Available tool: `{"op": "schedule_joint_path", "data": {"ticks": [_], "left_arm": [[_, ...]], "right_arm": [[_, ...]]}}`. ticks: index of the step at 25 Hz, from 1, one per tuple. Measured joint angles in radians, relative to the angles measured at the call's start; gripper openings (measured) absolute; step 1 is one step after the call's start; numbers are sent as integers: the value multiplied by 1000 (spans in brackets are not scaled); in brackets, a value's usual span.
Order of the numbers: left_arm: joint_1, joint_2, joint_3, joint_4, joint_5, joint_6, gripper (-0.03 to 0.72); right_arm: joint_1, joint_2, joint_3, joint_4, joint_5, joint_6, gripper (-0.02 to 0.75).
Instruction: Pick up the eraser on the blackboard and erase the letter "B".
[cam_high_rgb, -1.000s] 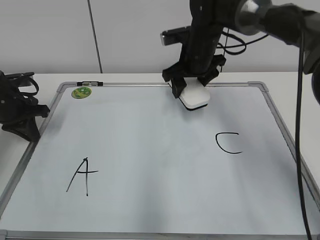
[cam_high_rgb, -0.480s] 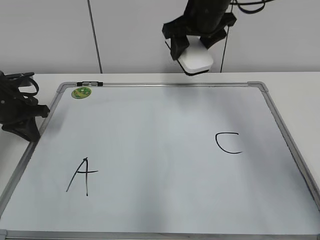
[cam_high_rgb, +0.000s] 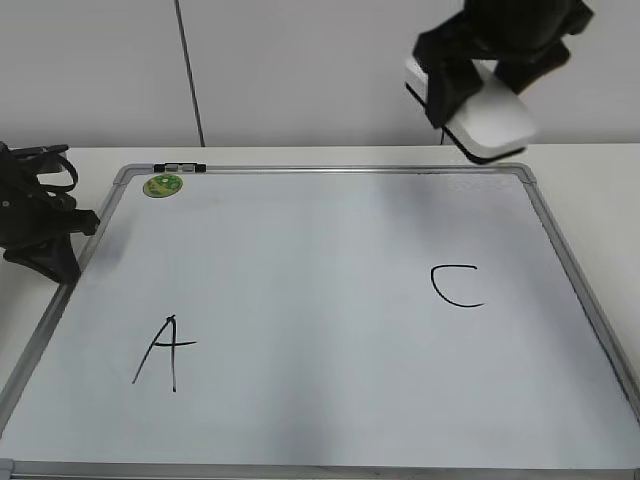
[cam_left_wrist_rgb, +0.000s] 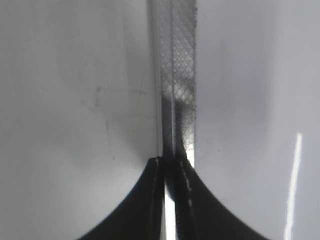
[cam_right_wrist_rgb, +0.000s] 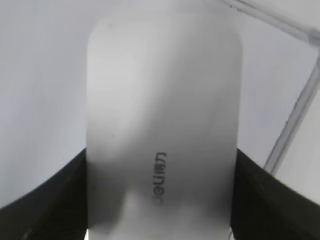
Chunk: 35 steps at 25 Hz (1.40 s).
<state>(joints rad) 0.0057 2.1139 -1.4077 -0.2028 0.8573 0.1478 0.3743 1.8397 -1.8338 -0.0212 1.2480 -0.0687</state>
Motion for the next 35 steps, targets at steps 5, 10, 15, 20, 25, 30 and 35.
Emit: {"op": "schedule_joint_path", "data": {"ticks": [5, 10, 15, 20, 25, 30, 35], "left_arm": [[0, 0, 0, 0, 0, 0, 11], [0, 0, 0, -2, -2, 0, 11], [0, 0, 0, -4, -2, 0, 11], [0, 0, 0, -5, -2, 0, 11], [0, 0, 0, -5, 0, 0, 11], [0, 0, 0, -5, 0, 0, 11], [0, 0, 0, -5, 0, 0, 11]], "right_arm": [[-69, -176, 258, -6, -8, 0, 551], [-167, -302, 505, 27, -113, 0, 551], [-276, -326, 650, 62, -207, 0, 551], [-329, -271, 683, 66, -286, 0, 551], [-343, -168, 685, 75, -364, 0, 551], [-343, -80, 685, 88, -449, 0, 551], [-343, -29, 685, 89, -517, 0, 551]]}}
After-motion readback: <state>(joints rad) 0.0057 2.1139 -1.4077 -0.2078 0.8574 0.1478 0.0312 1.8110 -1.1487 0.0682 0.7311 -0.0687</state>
